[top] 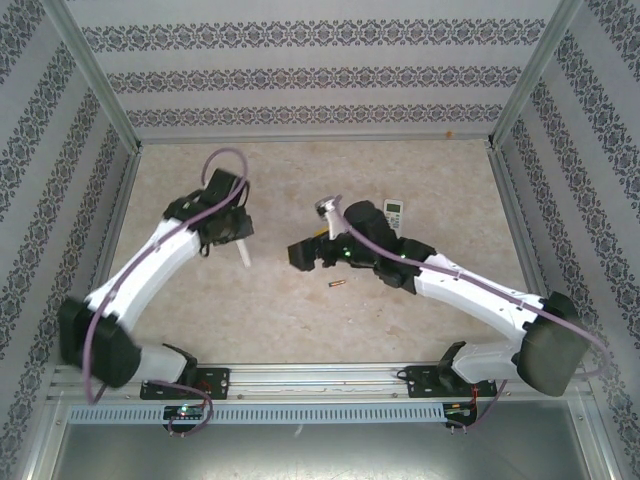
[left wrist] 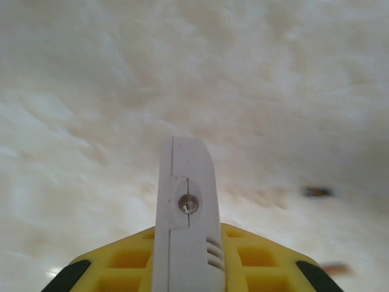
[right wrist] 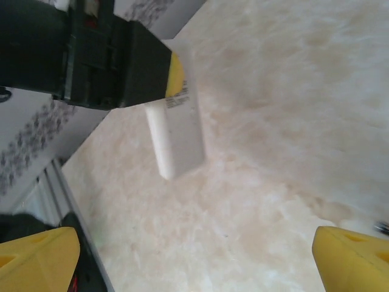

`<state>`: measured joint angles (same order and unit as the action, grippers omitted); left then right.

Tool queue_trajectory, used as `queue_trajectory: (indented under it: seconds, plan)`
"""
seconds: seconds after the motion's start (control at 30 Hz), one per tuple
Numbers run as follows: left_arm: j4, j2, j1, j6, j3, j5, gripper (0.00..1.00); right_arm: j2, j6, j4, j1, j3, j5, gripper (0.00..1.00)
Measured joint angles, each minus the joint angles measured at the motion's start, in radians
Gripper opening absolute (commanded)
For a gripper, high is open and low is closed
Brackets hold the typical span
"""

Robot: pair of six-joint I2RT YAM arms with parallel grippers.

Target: Load the batteries into the remote control

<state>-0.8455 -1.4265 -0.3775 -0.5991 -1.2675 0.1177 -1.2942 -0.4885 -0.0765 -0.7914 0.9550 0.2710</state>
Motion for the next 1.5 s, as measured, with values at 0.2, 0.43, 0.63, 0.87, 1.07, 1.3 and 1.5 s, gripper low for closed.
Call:
queue_trajectory:
  seconds: [0.2,0.43,0.63,0.87,1.07,1.3,1.5]
  plan:
    - [-0.251,-0.402,0.0,0.154,-0.344,0.254,0.09,-0.017,-0.127,-0.172,0.148,-0.002,0.061,0.98]
    - [-0.496,-0.852,0.014,0.173,-0.765,0.517,0.08,0.031,-0.169,-0.265,0.17,-0.067,0.089,0.98]
    - [-0.542,-1.061,0.046,0.178,-0.942,0.54,0.11,0.115,-0.171,-0.319,0.238,-0.088,0.093,0.98]
    - [-0.521,-1.088,0.059,0.208,-1.021,0.407,0.32,0.155,-0.172,-0.373,0.301,-0.088,0.093,0.98]
    - [-0.467,-1.1,0.061,0.217,-1.035,0.257,0.45,0.193,-0.188,-0.417,0.391,-0.092,0.082,0.98]
    - [-0.402,-1.071,0.078,0.229,-1.015,0.082,0.6,0.214,-0.188,-0.436,0.499,-0.091,-0.006,0.98]
    - [-0.201,-0.743,0.084,0.226,-0.704,-0.231,0.83,0.04,-0.13,-0.465,0.521,0.014,-0.185,0.98]
